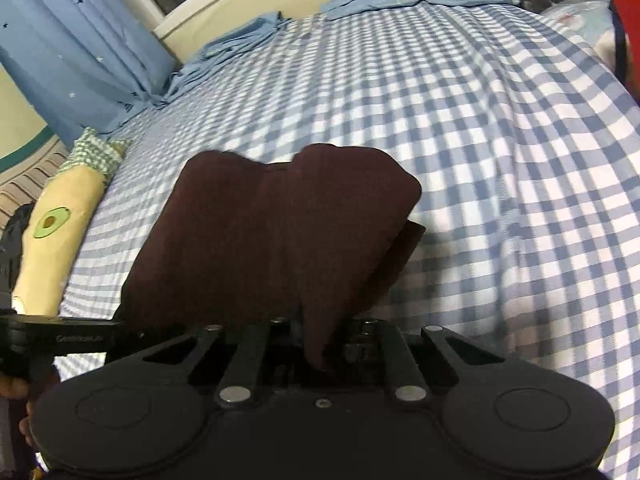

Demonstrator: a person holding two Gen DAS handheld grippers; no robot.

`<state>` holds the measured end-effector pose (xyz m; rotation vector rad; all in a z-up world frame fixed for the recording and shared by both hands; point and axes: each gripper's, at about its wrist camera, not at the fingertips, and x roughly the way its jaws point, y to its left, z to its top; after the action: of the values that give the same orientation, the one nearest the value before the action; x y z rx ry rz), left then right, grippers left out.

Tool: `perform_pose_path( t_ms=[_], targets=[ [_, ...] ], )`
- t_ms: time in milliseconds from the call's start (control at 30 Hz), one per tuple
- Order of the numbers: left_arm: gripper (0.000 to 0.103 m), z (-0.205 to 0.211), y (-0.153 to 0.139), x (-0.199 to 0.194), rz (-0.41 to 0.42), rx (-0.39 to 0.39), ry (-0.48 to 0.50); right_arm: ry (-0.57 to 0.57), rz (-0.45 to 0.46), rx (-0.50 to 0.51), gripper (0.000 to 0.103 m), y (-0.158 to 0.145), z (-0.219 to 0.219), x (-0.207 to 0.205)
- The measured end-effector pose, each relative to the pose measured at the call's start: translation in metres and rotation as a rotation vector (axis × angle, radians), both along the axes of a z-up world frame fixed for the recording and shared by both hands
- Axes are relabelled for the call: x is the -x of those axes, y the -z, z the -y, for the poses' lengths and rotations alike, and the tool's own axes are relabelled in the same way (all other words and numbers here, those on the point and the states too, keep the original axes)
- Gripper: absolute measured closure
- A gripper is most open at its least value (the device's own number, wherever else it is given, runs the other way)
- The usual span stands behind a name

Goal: Fold small clothes

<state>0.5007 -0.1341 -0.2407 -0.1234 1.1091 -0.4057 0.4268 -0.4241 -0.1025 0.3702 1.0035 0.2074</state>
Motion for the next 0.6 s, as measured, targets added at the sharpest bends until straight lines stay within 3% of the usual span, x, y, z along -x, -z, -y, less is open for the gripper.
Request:
perform_pose_path(
  t_ms=[367, 600],
  targets=[
    [0.083, -0.085, -0.036, 0.004, 0.039, -0.059, -0.045, -0.021, 0.008, -0.11, 0.091, -0.025, -0.079, -0.01],
    [0.082, -0.131, -0.015, -0.003, 0.003, -0.084, -0.081, -0.017, -0.07, -0.114, 0.091, -0.006, -0.13, -0.027]
  ],
)
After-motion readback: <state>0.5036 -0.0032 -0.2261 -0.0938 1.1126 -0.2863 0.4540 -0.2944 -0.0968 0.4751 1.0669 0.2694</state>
